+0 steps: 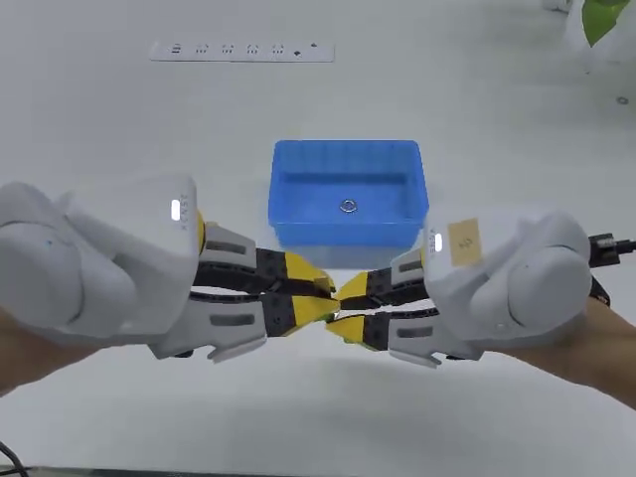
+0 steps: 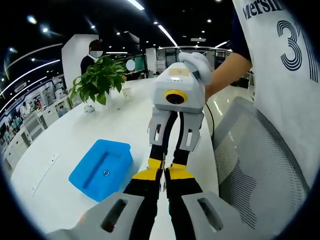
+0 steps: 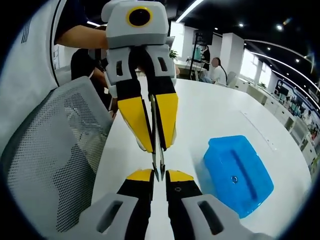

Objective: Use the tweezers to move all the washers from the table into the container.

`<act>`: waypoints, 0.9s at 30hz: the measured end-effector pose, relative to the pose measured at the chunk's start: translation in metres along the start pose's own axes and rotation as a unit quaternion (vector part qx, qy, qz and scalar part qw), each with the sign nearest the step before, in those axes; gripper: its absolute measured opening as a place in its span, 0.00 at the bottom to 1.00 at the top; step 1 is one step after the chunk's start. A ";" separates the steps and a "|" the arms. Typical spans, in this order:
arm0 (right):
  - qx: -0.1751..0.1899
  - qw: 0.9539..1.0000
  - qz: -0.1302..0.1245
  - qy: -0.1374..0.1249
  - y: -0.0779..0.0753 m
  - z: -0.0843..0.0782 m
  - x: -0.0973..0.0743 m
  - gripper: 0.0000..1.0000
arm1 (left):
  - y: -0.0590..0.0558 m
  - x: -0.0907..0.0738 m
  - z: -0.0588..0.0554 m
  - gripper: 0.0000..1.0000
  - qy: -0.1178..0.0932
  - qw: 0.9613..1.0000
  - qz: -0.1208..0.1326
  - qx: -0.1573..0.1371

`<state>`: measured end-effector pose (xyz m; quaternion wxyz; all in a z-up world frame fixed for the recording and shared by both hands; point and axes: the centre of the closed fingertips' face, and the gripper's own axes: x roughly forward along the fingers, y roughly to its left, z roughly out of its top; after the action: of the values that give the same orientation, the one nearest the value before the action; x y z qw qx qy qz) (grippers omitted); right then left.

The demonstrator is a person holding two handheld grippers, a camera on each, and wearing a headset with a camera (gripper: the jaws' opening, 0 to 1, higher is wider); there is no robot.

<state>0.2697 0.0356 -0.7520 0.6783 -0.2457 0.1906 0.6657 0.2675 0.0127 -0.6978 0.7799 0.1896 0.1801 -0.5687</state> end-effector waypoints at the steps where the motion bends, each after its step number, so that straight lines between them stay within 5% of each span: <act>1: 0.002 1.000 0.000 0.000 -0.001 0.000 0.000 0.11 | 0.000 0.001 0.000 0.08 0.000 1.000 0.000 0.000; 11: 0.002 1.000 0.011 -0.007 0.001 0.000 0.003 0.10 | -0.001 0.005 0.000 0.08 -0.003 1.000 -0.015 0.009; 27: 0.001 1.000 0.006 0.016 -0.011 -0.015 0.022 0.11 | 0.015 0.014 -0.023 0.08 0.018 1.000 -0.009 -0.010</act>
<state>0.2828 0.0447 -0.7761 0.6717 -0.2546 0.2040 0.6651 0.2839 0.0171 -0.7235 0.7732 0.1900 0.2012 -0.5706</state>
